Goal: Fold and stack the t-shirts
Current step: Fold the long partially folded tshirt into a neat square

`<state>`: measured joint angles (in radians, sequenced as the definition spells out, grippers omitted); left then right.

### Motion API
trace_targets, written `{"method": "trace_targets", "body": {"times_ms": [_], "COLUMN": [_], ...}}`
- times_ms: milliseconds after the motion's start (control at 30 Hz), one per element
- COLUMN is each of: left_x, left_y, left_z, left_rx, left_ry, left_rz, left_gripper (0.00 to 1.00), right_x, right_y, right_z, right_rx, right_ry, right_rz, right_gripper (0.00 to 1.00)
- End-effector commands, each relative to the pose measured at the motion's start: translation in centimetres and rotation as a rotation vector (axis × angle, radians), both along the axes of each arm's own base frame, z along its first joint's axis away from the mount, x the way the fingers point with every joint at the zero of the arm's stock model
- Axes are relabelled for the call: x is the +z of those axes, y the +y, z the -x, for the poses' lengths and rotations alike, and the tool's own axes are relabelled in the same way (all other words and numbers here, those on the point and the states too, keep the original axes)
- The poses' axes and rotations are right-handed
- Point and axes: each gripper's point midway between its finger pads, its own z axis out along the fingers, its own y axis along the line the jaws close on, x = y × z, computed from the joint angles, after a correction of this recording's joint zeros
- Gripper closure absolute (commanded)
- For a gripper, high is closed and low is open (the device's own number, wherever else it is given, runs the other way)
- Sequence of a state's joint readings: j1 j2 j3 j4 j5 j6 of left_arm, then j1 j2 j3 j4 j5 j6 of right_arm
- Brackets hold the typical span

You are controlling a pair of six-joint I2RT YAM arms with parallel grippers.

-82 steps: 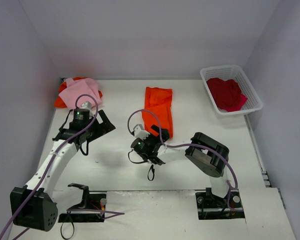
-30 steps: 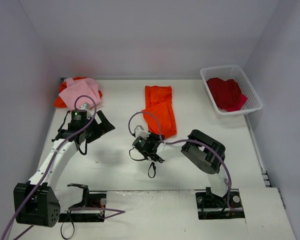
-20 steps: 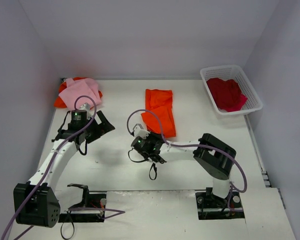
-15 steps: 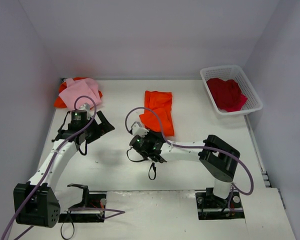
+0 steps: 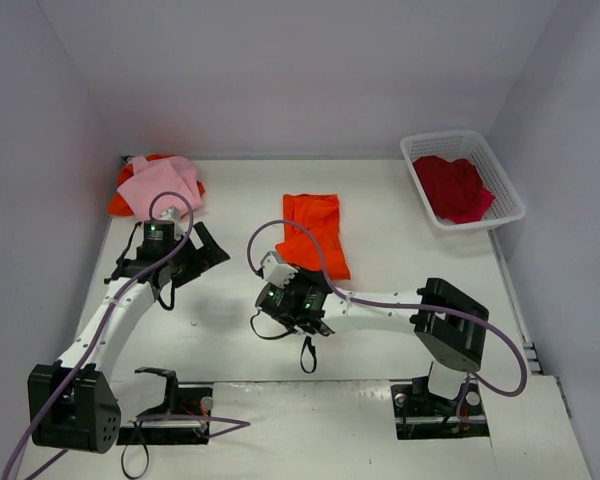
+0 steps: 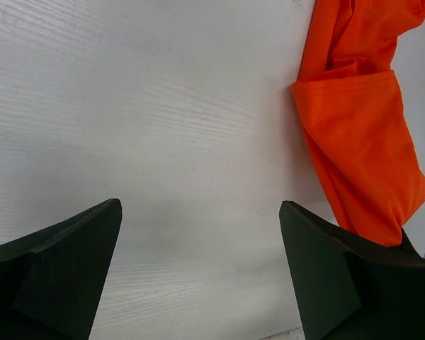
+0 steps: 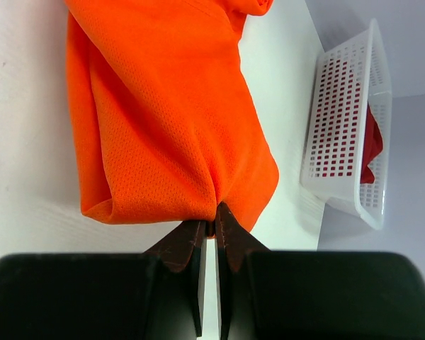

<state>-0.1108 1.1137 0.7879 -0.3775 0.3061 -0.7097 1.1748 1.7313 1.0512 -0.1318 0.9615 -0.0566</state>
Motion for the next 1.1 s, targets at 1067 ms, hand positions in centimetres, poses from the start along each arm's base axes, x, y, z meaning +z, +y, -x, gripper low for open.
{"method": "trace_targets", "body": {"times_ms": [1067], "left_x": [1.3], "left_y": [0.0], "left_z": [-1.0], "left_rx": [-0.009], "left_ry": [-0.079], "left_rz": [0.004], "left_gripper": [0.12], "right_x": [7.2], "right_y": [2.0], "right_z": [-6.9], "right_rx": [-0.018], "right_ry": [-0.056], "right_rz": [-0.120], "right_gripper": [1.00]}}
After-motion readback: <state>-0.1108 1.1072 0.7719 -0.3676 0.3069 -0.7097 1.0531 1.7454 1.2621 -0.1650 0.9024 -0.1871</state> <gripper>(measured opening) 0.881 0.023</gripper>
